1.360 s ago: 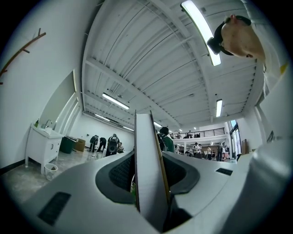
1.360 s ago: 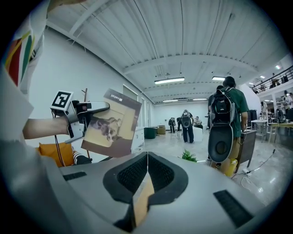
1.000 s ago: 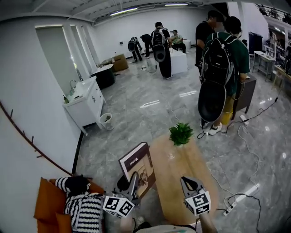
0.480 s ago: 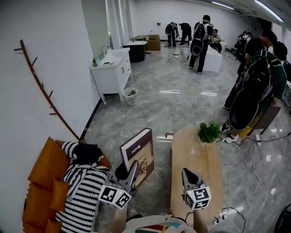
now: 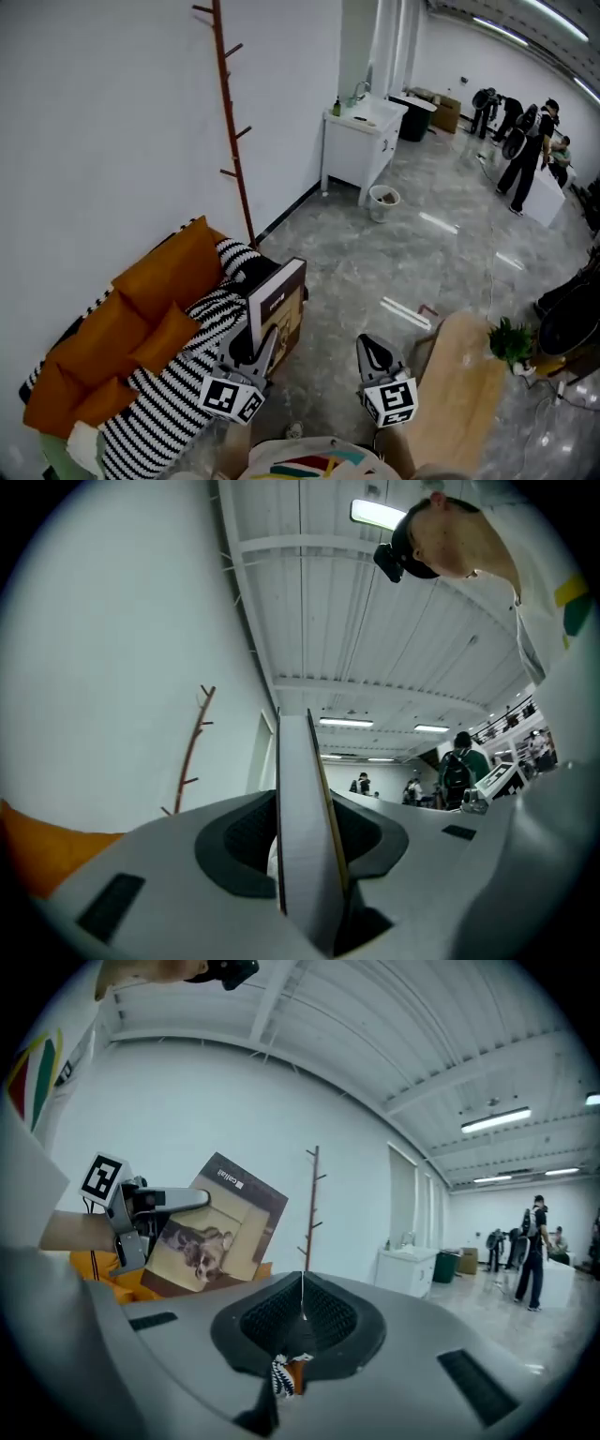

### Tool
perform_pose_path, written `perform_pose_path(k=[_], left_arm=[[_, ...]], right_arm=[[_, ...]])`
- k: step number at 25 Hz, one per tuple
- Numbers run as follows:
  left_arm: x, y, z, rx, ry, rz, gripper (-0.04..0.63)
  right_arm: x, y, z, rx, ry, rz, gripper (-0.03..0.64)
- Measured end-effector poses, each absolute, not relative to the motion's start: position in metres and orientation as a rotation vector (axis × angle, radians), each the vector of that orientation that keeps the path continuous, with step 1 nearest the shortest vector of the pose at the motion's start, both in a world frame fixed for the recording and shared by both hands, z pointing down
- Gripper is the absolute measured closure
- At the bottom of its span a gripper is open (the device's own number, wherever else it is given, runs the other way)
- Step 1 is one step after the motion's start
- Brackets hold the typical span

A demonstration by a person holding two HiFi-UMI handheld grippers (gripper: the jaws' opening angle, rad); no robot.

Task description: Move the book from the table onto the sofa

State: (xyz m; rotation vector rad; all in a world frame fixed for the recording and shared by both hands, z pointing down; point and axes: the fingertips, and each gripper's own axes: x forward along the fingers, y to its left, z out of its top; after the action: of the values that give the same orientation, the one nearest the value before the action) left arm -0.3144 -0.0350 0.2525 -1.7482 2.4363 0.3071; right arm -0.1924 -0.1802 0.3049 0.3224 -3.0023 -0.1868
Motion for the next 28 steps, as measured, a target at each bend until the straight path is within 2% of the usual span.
perform_pose_path(k=[4,8,17,23,28], left_arm=[[-0.375,0.054,0.261,-1.526,2.571,0.356,0.440],[-0.404,0.122,0.270,-1.296,2.693,0.355,0.440],[-0.409,0.230,0.281,-0.850,2.885,0.311,0.440],[-0.402,0.281,0.276,-0.541,2.989,0.192,0.440],[-0.378,0.325,0.280,-0.263,3.004,0.295,0.440]], right_arm=[[-0.268,-0.109,0.303,0.103,-3.026,-0.222,0.601],[-0.316,-0.050,0.303,-0.123,-3.035,-0.167,0.601],[-0.381,0.065,0.321,-0.687,-2.918,-0.146,0.601],[-0.413,0.092,0.344,-0.934,-2.795,-0.125,0.601],[-0.429,0.120,0.352,-1.106,-2.710,-0.043,0.601]])
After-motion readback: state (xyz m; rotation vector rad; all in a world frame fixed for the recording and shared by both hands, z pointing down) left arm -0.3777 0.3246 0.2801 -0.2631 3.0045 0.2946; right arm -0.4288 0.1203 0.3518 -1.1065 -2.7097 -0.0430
